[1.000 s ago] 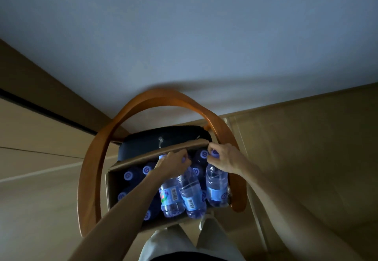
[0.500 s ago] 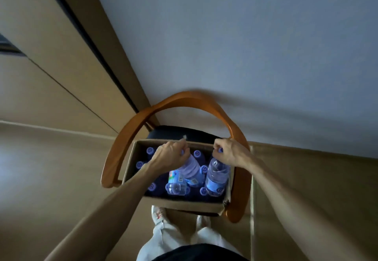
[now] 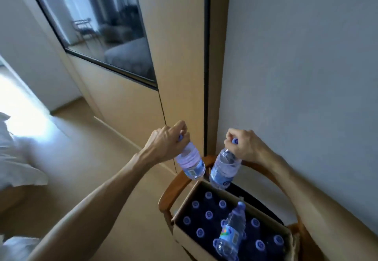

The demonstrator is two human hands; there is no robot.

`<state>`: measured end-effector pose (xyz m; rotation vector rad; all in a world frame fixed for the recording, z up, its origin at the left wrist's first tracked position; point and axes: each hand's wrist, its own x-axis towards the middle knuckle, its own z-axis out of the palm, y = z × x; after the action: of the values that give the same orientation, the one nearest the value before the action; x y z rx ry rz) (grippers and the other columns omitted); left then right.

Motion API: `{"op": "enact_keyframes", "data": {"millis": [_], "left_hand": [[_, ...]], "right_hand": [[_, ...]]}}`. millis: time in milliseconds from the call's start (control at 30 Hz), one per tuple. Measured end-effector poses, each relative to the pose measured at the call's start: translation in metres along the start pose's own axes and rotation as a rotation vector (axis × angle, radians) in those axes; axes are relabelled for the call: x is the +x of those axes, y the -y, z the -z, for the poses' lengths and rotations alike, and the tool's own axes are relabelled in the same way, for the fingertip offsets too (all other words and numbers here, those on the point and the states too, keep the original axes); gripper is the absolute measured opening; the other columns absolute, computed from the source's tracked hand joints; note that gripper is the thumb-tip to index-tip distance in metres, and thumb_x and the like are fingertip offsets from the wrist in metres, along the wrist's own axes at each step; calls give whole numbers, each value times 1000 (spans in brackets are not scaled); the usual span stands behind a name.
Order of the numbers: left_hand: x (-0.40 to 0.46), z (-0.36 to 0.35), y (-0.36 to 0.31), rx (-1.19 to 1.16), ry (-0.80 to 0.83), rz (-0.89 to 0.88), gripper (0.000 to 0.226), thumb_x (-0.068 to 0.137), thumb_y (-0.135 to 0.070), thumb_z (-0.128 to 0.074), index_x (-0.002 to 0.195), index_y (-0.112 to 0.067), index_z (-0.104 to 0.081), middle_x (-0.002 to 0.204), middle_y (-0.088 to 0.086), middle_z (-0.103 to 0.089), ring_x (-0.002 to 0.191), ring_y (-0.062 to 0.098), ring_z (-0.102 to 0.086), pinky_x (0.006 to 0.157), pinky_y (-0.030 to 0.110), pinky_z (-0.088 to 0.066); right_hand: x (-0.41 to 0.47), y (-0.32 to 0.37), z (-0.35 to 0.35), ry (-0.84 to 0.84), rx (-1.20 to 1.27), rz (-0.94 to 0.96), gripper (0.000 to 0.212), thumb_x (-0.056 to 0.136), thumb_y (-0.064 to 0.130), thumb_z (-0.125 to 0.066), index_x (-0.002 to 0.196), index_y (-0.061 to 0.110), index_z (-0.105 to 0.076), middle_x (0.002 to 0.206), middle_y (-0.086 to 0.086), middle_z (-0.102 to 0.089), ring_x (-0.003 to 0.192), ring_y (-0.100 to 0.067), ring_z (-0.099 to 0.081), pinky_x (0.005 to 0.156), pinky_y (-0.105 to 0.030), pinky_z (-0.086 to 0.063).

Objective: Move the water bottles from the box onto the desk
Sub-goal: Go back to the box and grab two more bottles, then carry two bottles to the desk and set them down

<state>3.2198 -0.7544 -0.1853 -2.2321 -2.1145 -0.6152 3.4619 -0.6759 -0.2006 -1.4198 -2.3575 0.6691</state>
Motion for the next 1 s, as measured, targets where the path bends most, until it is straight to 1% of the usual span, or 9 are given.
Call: {"op": "enact_keyframes", "data": {"millis": [167, 267, 367, 467, 533, 700, 833, 933, 1000], "left_hand": [[-9, 92, 75, 77, -220, 43, 13, 97, -34, -47, 93, -22, -47, 54, -6, -55, 45, 14, -48, 49, 24, -35], [-16, 143, 126, 99, -325, 89, 11, 98, -35, -46, 92, -25, -45, 52, -10, -50, 42, 2, -47, 47, 15, -33], [-26, 190, 178, 101, -422, 145, 14, 97, -39, -43, 94, -26, -47, 57, -10, -57, 48, 8, -56, 50, 23, -47], [-36, 232, 229, 75, -502, 192, 10, 97, -35, -45, 92, -27, -45, 61, -14, -56, 51, 2, -56, 51, 21, -47], [-43, 257, 260, 59, -538, 237, 9, 98, -34, -46, 93, -27, -45, 66, -12, -60, 54, 2, -58, 53, 21, -48], [-58, 305, 332, 65, -589, 336, 12, 97, -34, -45, 102, -23, -46, 72, -7, -64, 58, 17, -64, 61, 35, -58], [-64, 329, 382, 82, -632, 384, 15, 97, -26, -48, 107, -15, -47, 74, -4, -68, 57, 17, -64, 59, 26, -53], [-64, 339, 421, 110, -656, 437, 17, 97, -24, -49, 109, -13, -48, 71, -5, -64, 55, 14, -61, 53, 16, -41], [-60, 345, 450, 130, -657, 469, 16, 97, -24, -49, 110, -13, -49, 70, -5, -64, 54, 10, -58, 52, 15, -36]], "right_hand": [[57, 106, 4, -71, 85, 149, 17, 86, 26, -56, 73, 16, -54, 65, 0, -62, 62, -19, -57, 56, -31, -46], [88, 172, 0, -130, 168, 211, 18, 86, 26, -56, 70, 18, -53, 53, 8, -51, 53, -13, -47, 51, -24, -40], [116, 237, -10, -180, 229, 264, 16, 84, 26, -57, 70, 17, -55, 54, 5, -52, 53, -11, -44, 52, -23, -41], [143, 301, -24, -199, 274, 343, 17, 85, 24, -57, 71, 14, -55, 56, 6, -51, 53, -9, -43, 50, -18, -39], [159, 341, -37, -204, 304, 383, 18, 85, 23, -58, 72, 12, -56, 59, 5, -53, 56, -10, -46, 53, -21, -40], [206, 422, -73, -207, 394, 425, 21, 82, 22, -60, 63, 17, -53, 54, 8, -50, 55, -11, -46, 55, -24, -40], [252, 474, -104, -170, 418, 454, 20, 81, 22, -61, 64, 14, -54, 55, 4, -54, 56, -15, -48, 55, -27, -40], [291, 511, -131, -133, 425, 472, 20, 80, 22, -61, 63, 15, -53, 58, -2, -60, 58, -18, -51, 55, -27, -42], [320, 534, -150, -106, 442, 491, 20, 80, 22, -61, 63, 16, -53, 63, -5, -66, 60, -19, -56, 56, -29, -44]]}}
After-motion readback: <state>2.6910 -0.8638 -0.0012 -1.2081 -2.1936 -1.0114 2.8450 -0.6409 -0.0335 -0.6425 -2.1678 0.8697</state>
